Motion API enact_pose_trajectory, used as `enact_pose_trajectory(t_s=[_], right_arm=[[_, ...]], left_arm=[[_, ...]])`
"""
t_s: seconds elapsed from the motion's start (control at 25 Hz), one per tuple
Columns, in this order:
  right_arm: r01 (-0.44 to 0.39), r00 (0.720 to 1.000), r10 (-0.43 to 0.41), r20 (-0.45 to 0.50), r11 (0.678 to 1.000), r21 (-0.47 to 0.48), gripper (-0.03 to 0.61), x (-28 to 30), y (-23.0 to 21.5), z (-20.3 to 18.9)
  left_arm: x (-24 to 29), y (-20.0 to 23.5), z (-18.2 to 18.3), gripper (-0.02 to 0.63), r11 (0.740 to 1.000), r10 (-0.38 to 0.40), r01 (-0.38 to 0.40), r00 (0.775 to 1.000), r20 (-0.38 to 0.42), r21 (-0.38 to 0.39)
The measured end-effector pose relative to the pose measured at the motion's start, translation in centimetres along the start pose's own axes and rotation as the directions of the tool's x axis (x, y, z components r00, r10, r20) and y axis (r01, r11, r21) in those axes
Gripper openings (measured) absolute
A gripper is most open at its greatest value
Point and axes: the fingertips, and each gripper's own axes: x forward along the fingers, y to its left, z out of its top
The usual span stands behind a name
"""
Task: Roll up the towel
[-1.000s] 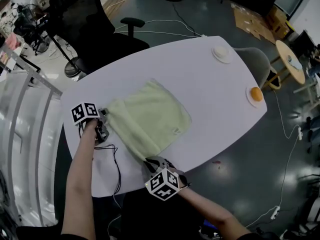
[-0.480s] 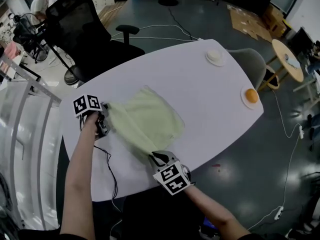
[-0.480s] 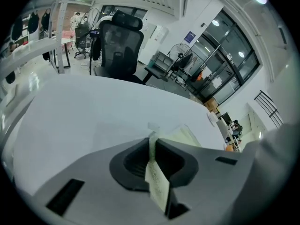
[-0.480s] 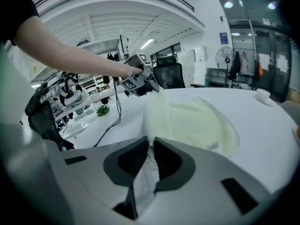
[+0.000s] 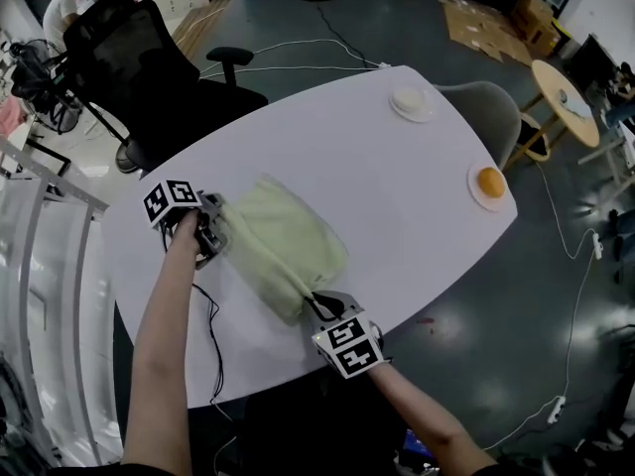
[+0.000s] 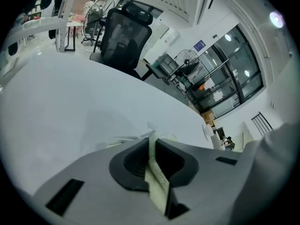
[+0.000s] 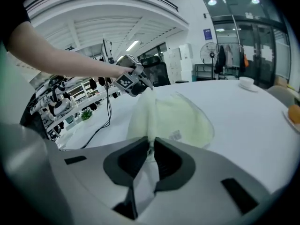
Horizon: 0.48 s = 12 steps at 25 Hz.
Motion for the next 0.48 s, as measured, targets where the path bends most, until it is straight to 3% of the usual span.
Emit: enact_pose_trajectory(t_s=[0.16,0.32,0.48], right_arm=[[0.019,0.999,-0.018,-0.032,0.999,0.036,0.054,0.7,-2.3,-1.3],[0.016,0.998,-0.013,-0.061,0.999,0.048,0.054,1.7,-3.2,-2.2],[0.012,0.997,-0.009,-0.081,0.999,0.037,0.058,2.3,-3.5,-2.6]], left_arm=[[1.9,-0.1,-0.8,0.040,0.996,0.067,-0.066,0.998,-0.011,0.053],[3.3,0.0,-1.6,0.040,0.977,0.135,-0.131,0.991,-0.015,0.165],[3.8,-1.0,-1.9,0.084,0.966,0.115,-0.108,0.993,-0.014,0.235]])
